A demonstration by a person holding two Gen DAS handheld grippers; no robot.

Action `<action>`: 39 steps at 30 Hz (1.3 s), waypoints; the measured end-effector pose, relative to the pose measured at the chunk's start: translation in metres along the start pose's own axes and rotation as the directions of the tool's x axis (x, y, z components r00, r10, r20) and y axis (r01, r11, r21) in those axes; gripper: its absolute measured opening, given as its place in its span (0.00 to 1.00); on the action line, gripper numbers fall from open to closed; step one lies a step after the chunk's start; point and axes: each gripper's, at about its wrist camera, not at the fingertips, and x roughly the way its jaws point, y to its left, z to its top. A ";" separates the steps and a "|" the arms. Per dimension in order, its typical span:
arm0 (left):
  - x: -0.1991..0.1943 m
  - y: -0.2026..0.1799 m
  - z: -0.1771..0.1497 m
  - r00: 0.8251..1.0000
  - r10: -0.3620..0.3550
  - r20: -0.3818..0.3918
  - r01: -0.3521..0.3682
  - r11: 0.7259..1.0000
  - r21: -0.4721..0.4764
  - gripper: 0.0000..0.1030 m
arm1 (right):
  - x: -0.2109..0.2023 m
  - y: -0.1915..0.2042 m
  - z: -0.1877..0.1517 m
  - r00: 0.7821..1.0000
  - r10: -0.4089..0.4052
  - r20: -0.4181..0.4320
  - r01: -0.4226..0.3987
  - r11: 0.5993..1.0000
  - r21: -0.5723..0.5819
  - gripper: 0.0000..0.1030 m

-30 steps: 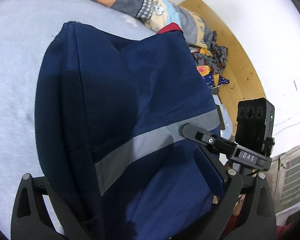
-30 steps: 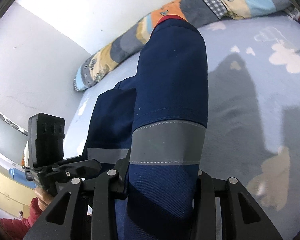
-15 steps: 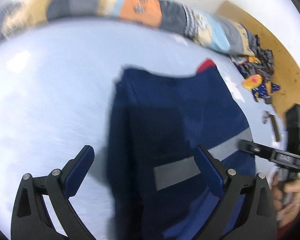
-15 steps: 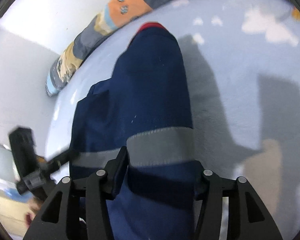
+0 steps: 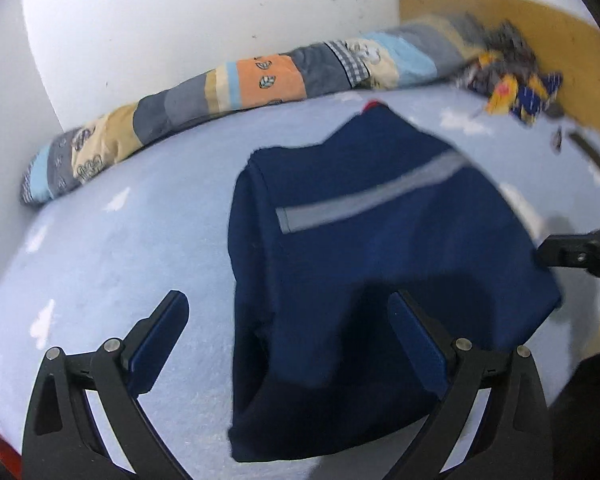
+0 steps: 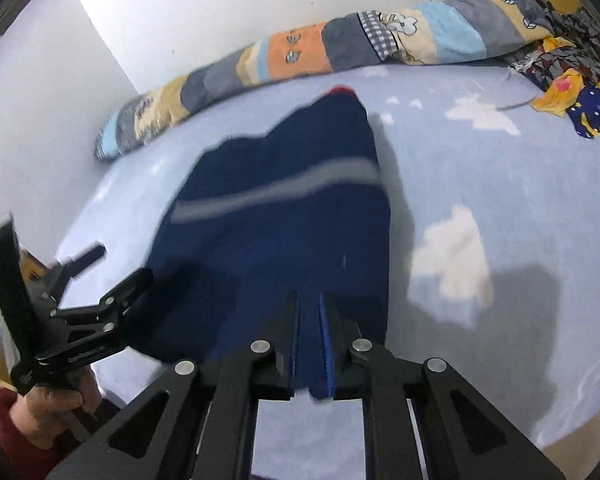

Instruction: Fold large clothes

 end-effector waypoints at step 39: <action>-0.029 0.006 -0.048 0.997 0.079 0.020 -0.077 0.993 -0.086 1.00 | -0.013 0.021 -0.050 0.998 0.049 0.033 -0.051 0.996 0.075 0.26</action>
